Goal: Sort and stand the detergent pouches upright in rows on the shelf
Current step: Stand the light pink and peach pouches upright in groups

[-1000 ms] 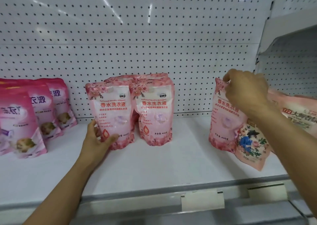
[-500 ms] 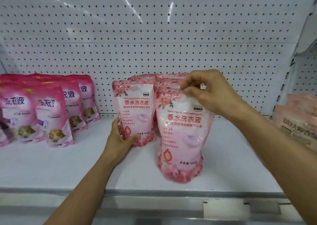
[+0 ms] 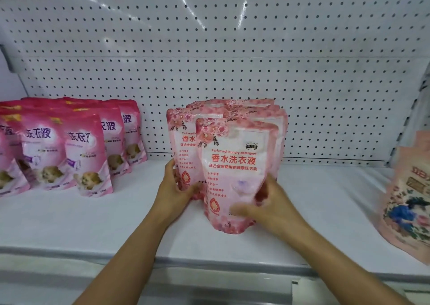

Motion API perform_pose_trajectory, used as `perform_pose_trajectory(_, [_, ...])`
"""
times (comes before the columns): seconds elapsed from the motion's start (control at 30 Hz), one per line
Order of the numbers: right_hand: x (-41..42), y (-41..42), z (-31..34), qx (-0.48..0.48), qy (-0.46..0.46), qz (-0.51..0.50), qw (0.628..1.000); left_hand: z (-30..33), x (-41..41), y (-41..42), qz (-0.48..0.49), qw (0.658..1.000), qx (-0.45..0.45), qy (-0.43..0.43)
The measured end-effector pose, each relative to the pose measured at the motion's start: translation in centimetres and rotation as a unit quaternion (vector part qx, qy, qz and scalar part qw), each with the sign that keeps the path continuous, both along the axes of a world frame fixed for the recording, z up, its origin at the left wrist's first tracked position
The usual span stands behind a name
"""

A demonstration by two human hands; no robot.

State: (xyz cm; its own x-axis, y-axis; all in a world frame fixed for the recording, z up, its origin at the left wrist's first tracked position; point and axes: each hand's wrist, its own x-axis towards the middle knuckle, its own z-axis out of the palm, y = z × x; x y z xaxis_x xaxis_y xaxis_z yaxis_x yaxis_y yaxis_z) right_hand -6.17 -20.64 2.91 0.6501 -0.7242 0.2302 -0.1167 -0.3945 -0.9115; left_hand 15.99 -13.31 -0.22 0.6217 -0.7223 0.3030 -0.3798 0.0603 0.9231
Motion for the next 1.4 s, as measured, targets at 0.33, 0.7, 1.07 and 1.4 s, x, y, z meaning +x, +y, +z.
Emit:
perform_pose_trajectory(0.33, [2.5, -2.5, -1.6, -0.043, 0.035, -0.015, 0.998, 0.1, 0.0, 0.1, -0.005, 1.0, 0.016, 0.003])
perform_pose_trajectory(0.7, [2.4, -1.4, -1.9, -0.128, 0.085, -0.111, 0.982, 0.6, -0.6, 0.5, 0.002, 1.0, 0.029, -0.009])
perform_pose_trajectory(1.07, [-8.7, -1.4, -1.1, -0.222, 0.035, -0.093, 0.97, 2.8, -11.9, 3.6, 0.129, 0.986, -0.086, -0.065])
perform_pose_trajectory(1.4, [-20.4, -0.8, 0.9, -0.317, -0.142, -0.264, 0.9, 3.7, -25.5, -5.5, -0.242, 0.97, 0.016, -0.032])
